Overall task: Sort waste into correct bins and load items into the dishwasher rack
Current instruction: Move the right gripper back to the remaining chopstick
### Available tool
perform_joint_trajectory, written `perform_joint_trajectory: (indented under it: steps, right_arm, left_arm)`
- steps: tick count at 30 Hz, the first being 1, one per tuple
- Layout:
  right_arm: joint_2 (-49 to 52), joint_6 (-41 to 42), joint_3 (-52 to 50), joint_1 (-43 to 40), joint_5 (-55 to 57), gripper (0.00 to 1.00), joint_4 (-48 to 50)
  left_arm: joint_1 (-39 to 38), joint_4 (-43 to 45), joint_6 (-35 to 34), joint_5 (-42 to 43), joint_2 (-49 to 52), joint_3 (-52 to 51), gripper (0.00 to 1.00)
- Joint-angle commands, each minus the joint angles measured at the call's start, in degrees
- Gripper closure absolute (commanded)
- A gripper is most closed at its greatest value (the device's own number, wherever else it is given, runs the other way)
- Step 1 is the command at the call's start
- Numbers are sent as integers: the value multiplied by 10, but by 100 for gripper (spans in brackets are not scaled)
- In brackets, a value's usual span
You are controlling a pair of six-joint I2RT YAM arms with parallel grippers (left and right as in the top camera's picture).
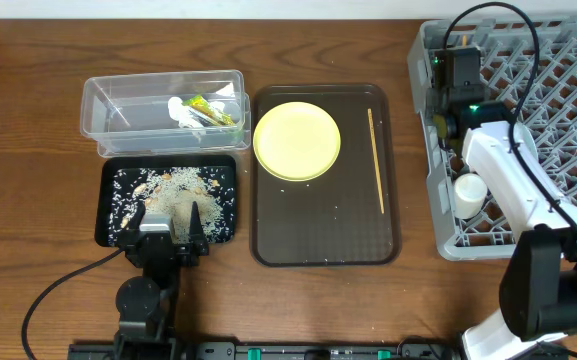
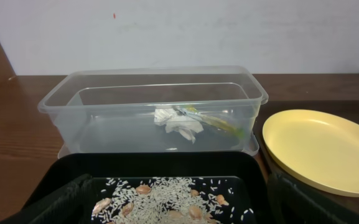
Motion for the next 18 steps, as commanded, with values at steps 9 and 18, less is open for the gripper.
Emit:
perform_joint_trajectory:
  steps: [9,18]
  right_arm:
    - [16,-29,-2,9,-24,99,12]
    - [17,-55,-2,10,-32,63,11]
  left_arm:
    - [3,-14,-3,-3,0,-16,10]
    - [3,-14,-3,-3,0,-16,10]
